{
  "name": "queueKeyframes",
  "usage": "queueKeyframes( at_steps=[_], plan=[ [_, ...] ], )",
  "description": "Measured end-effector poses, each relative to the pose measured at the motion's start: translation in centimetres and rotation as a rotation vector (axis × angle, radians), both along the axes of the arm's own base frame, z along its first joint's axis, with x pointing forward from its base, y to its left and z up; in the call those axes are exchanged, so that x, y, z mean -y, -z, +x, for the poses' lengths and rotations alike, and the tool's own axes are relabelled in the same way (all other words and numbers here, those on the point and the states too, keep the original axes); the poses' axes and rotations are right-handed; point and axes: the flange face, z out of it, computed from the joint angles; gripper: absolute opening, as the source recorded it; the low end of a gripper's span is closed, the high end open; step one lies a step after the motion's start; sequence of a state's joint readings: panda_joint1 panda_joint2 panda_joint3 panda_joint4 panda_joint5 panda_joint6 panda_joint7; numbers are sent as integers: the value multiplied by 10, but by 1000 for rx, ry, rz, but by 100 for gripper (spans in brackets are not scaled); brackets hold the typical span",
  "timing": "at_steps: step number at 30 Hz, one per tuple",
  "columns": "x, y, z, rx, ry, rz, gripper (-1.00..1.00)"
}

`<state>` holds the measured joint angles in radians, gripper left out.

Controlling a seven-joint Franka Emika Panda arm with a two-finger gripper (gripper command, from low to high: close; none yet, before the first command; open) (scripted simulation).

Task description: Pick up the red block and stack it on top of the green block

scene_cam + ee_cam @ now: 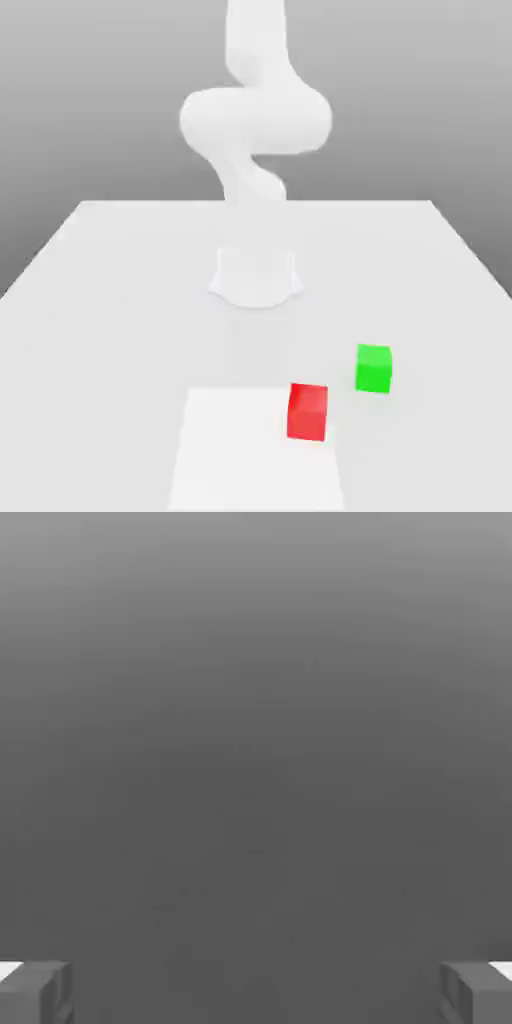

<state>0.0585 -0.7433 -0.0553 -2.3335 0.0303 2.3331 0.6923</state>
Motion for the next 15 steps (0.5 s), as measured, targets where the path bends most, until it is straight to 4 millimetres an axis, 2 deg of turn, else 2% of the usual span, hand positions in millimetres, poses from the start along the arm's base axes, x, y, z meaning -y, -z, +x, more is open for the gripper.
queueKeyframes(
  at_steps=[4,8,11,15],
  plan=[
    [0,62,35,-88,-159,-22,0],
    [-11,126,60,-170,-312,-55,0],
    [-22,176,72,-229,-426,-88,0],
    [-40,241,78,-304,-577,-141,0]
  ],
)
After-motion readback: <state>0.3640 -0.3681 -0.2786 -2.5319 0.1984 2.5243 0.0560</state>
